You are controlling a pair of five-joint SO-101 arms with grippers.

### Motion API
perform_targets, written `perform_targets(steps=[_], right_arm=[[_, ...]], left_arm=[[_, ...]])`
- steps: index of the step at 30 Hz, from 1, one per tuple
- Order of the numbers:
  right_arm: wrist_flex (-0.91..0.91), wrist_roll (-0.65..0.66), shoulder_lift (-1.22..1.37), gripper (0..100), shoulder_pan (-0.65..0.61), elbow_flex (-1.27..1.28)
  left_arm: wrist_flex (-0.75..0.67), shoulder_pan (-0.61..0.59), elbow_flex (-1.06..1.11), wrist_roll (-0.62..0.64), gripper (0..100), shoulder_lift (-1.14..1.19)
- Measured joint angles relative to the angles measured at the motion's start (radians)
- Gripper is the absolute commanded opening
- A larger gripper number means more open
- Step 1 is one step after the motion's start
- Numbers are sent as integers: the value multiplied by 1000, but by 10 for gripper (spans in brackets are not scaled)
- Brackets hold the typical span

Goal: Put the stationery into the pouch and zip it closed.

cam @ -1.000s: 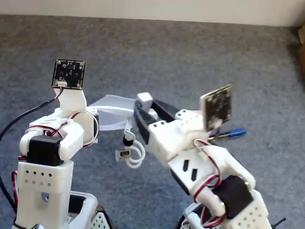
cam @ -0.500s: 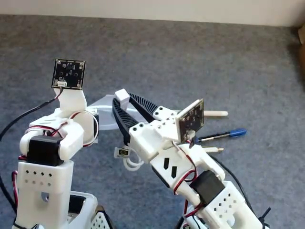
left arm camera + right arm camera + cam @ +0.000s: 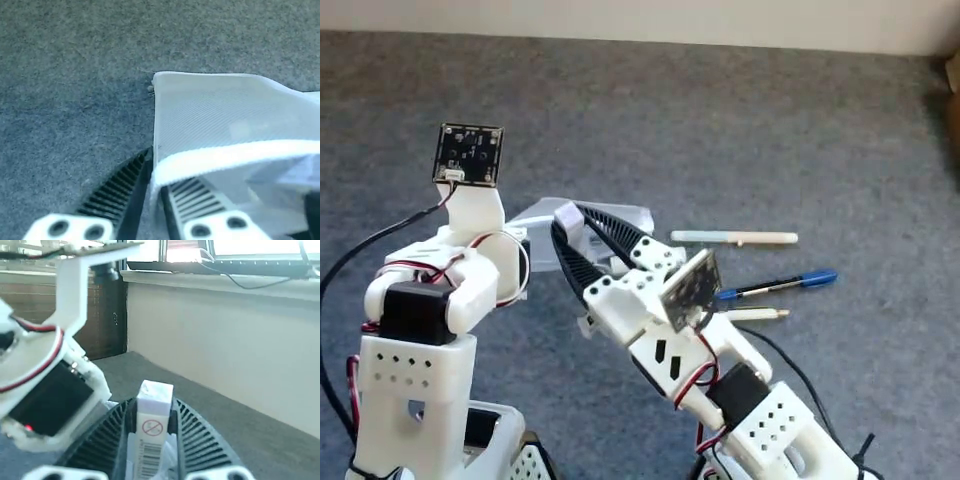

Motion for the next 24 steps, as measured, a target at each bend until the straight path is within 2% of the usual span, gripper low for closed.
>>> perform_targets(steps=[8, 19, 21, 24], right_arm=[[-175, 124, -2, 5, -2, 146], [-193, 138, -3, 7, -2, 169], [-193, 138, -3, 27, -2, 169], [-193, 138, -3, 114, -2, 169]], left_arm=[[0, 0, 0, 0, 14, 5], [0, 2, 0, 0, 14, 5], [0, 2, 0, 0, 14, 5], [0, 2, 0, 0, 14, 5]])
